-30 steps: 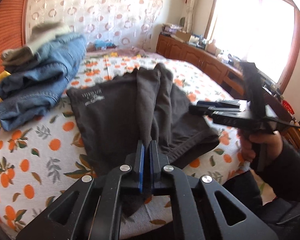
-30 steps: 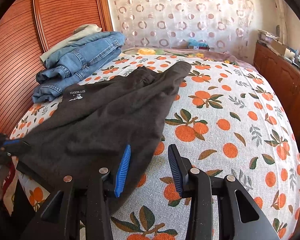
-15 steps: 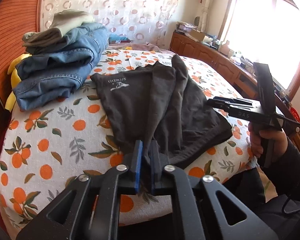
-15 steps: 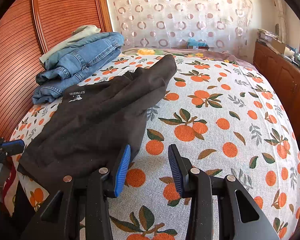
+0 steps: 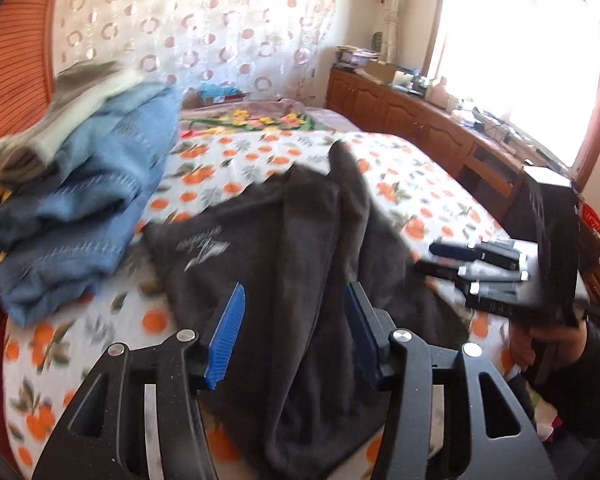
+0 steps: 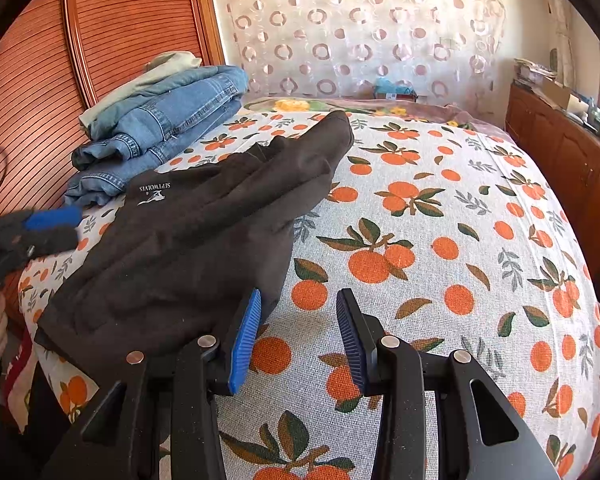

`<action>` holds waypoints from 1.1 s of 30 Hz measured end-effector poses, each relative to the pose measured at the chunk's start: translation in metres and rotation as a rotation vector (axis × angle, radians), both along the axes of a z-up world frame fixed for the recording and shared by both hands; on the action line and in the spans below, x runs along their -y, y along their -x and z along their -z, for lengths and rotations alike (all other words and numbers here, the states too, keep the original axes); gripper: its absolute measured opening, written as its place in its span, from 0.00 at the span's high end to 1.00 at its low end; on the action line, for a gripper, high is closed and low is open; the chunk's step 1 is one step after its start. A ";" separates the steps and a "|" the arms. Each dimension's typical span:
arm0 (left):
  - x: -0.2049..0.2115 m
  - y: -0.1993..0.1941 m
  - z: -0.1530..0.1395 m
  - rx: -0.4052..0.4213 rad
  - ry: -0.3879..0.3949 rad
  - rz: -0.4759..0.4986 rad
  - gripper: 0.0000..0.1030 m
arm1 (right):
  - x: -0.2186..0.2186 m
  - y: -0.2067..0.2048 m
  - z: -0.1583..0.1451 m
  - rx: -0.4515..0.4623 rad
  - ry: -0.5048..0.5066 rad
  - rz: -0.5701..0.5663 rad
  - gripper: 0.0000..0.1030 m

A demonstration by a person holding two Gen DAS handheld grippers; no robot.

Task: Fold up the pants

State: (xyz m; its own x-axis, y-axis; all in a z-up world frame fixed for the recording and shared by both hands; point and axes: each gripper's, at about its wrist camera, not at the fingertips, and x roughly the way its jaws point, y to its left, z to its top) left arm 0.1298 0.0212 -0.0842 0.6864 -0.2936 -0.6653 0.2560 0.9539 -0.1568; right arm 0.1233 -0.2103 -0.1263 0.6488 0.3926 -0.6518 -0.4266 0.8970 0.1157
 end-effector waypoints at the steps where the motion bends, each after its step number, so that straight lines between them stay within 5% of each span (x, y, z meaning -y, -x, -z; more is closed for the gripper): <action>1: 0.003 -0.008 -0.002 -0.003 0.015 0.023 0.49 | 0.000 0.000 0.000 0.002 0.000 0.001 0.60; 8: 0.031 -0.058 -0.010 -0.015 -0.053 0.091 0.61 | 0.002 0.004 -0.001 0.024 0.000 0.012 0.60; 22: 0.064 -0.129 0.034 -0.183 -0.127 0.108 0.62 | 0.004 0.009 -0.002 0.044 -0.005 0.015 0.60; 27: 0.056 -0.124 0.031 -0.162 -0.119 0.098 0.93 | 0.004 0.009 -0.002 0.047 -0.007 0.009 0.60; 33: 0.011 -0.100 -0.003 -0.067 -0.098 0.019 0.95 | 0.005 0.010 -0.002 0.050 -0.006 0.007 0.60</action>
